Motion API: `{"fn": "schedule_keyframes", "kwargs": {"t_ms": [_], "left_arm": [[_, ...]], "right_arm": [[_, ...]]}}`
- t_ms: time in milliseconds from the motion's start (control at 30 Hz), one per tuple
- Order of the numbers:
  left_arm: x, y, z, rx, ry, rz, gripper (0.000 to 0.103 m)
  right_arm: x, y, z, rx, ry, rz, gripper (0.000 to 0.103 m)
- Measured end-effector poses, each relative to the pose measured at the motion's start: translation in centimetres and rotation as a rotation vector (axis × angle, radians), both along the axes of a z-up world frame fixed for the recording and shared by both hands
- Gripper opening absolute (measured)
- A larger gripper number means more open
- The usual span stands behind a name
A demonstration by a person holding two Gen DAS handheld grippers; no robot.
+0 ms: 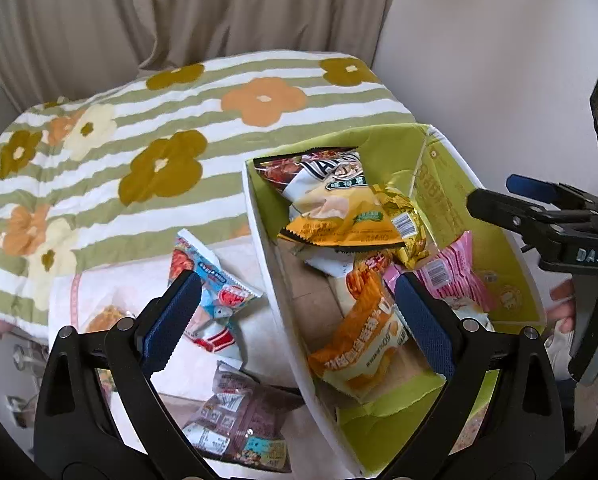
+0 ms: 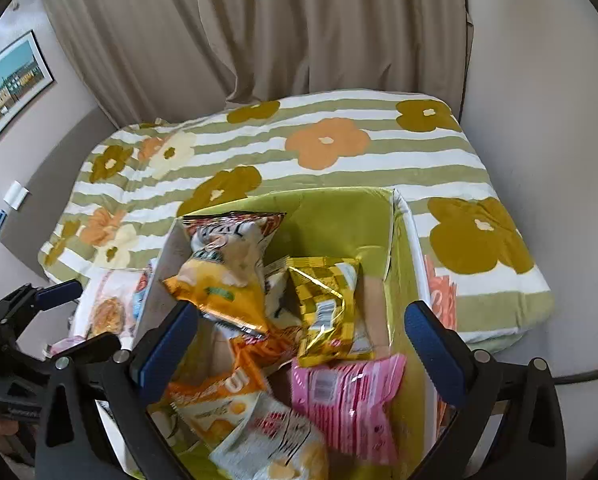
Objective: Organize snacks
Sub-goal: 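Move both tools back over the snacks left on the table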
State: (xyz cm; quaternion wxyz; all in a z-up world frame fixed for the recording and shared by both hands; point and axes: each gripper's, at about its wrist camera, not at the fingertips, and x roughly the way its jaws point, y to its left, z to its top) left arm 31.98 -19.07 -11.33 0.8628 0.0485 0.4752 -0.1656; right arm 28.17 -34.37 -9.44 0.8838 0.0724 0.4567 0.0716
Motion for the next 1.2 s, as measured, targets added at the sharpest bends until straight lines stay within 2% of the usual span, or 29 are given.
{"fn": "schedule_keyframes", "kwargs": {"t_ms": [300, 433, 600, 900, 1100, 1200], "left_arm": [[-4.1, 0.4, 3.0, 0.055, -0.115, 0.044, 0.097], [-6.4, 2.0, 4.2, 0.035, -0.142, 0.093, 0.097], [-9.8, 5.4, 4.7, 0.015, -0.136, 0.181, 0.097], [-13.4, 14.6, 4.1, 0.05, -0.12, 0.334, 0.097], [-13.6, 21.6, 2.8, 0.074, -0.098, 0.337, 0.097], [-12.8, 24.9, 1.6, 0.06, -0.05, 0.311, 0.097]], "right_arm": [[-4.0, 2.1, 3.9, -0.071, -0.076, 0.06, 0.103], [-5.7, 3.1, 5.5, -0.069, -0.12, 0.099, 0.103], [-8.1, 5.8, 7.1, -0.066, -0.181, 0.191, 0.103], [-9.7, 11.4, 5.9, -0.009, -0.154, 0.295, 0.103], [-9.6, 17.2, 4.0, -0.005, -0.117, 0.325, 0.103], [-9.3, 20.3, 2.5, -0.005, -0.079, 0.301, 0.103]]}}
